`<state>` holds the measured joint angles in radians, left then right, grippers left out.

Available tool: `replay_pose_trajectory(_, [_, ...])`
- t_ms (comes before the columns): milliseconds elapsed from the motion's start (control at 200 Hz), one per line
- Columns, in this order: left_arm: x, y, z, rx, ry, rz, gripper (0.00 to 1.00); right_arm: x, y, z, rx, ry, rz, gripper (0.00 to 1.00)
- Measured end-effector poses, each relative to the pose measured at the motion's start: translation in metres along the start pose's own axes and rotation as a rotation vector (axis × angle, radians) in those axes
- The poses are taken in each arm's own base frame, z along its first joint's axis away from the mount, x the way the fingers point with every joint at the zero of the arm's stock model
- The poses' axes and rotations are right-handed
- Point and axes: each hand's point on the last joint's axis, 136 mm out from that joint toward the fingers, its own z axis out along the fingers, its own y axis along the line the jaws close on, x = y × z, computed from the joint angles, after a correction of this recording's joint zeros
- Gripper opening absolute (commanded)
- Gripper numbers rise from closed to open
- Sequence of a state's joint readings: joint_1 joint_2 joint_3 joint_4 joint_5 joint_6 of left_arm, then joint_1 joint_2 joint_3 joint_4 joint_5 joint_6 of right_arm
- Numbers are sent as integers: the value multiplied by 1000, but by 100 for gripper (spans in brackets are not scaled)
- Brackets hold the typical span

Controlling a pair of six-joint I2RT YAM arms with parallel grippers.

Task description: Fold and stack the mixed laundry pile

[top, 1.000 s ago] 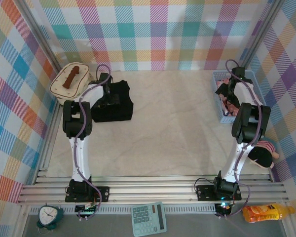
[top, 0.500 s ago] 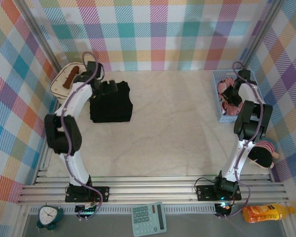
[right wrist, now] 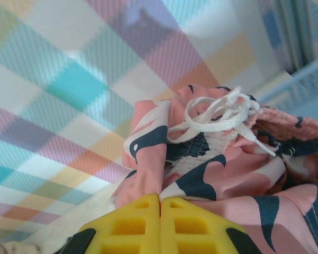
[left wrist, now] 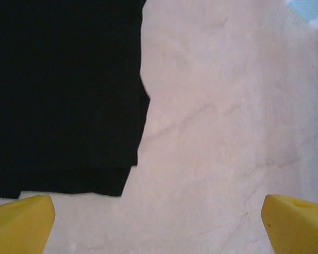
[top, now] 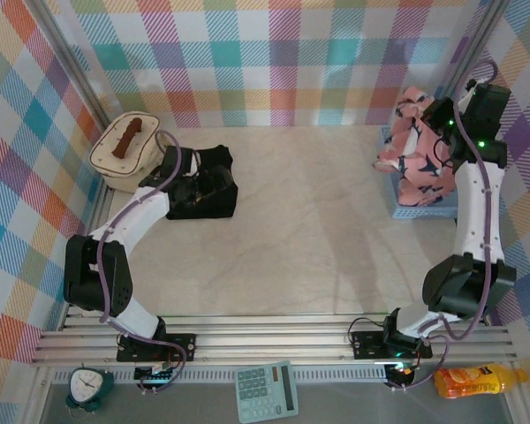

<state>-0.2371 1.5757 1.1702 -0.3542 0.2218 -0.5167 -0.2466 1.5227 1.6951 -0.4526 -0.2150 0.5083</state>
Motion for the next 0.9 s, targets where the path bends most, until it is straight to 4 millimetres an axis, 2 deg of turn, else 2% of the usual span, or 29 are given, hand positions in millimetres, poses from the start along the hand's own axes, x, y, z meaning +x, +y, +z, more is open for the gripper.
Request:
replay_pose_trajectory(75, [10,-3,5,18,23,-15,100,-2,18,-11,-59,-7,-8,0])
replay_pose_trajectory(200, [16,-13,10,57,22,-32,100,16,52,-10,-198,80,2,0])
replay_pose_trajectory(255, [20,-14,12,66,27,-43,100,28,79,-8,-286,134,-9,0])
replay_pose_trajectory(315, [23,-12,14,66,31,-62,100,42,118,-10,-401,198,-30,0])
replay_pose_trajectory(435, [26,-7,17,55,25,-92,100,65,196,-35,-638,291,-100,0])
replay_pose_trajectory(515, [26,0,16,29,9,-102,100,75,230,-58,-769,331,-128,0])
replay_pose_trajectory(560, [25,3,13,11,-7,-105,100,74,240,-68,-821,337,-135,0])
replay_pose_trajectory(670, [15,8,-3,-24,-82,-100,100,72,242,-71,-848,332,-145,0])
replay_pose_trajectory(745, [8,10,-18,-44,-131,-98,100,77,229,-55,-778,321,-151,0])
replay_pose_trajectory(810, [5,12,-31,-59,-166,-96,100,91,204,-29,-667,329,-149,0])
replay_pose_trajectory(830, [4,12,-35,-61,-178,-96,100,99,192,-17,-622,341,-143,11])
replay_pose_trajectory(870, [2,13,-43,-67,-200,-92,100,118,167,4,-534,379,-128,41])
replay_pose_trajectory(900, [2,14,-48,-73,-210,-87,100,136,142,25,-454,421,-106,59])
